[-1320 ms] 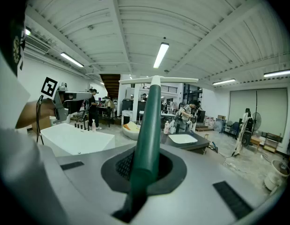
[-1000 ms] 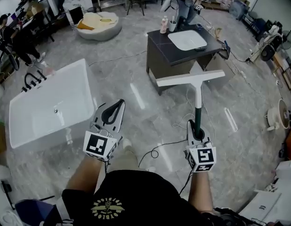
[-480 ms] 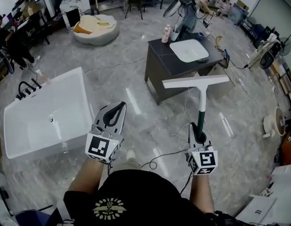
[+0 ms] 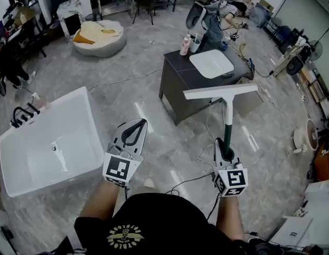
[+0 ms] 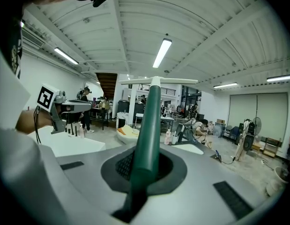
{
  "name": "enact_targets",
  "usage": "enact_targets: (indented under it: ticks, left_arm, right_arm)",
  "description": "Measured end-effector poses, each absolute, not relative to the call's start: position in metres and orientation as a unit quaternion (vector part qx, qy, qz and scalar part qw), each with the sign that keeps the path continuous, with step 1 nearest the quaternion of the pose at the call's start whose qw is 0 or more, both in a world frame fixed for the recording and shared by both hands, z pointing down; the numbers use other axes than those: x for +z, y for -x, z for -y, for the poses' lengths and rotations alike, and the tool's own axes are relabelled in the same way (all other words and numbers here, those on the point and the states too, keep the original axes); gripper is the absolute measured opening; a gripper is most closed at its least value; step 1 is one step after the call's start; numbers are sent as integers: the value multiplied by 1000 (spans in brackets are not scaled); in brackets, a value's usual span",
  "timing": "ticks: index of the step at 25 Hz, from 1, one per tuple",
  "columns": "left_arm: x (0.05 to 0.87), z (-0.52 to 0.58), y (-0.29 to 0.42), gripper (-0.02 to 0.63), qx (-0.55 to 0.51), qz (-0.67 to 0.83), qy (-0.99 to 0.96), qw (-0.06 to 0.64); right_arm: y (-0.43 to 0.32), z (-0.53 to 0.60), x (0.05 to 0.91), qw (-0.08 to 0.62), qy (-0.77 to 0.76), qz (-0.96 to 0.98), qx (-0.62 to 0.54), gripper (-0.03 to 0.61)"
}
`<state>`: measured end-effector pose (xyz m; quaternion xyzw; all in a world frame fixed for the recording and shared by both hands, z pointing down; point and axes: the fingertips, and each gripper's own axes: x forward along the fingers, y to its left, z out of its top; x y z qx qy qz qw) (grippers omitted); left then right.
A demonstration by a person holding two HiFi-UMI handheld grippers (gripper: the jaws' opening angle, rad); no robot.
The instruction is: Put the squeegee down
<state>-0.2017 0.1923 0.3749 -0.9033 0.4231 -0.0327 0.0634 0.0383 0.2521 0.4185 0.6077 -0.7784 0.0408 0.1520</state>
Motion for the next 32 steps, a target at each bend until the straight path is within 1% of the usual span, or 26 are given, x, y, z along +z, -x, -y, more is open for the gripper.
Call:
enact_targets:
  ticks: [5,14,19,32]
  left_arm:
    - [391,-177,203,23,-37,-400,914,50]
    - [392,-164,207,23,-42,-390,919,52]
    - [397,-153,206,23,-30,-395,917,47]
    - [403,-124,193,23,-60,-409,910,37]
  right_arm:
    - [-22,-241,421,169,-610,773,39,29]
    - [-20,-234,430,180,-623,760,54,29]
    - [-22,-224,431,182,-619,762,56,29]
    - [-36,-187,447,174,-604,775,67,29]
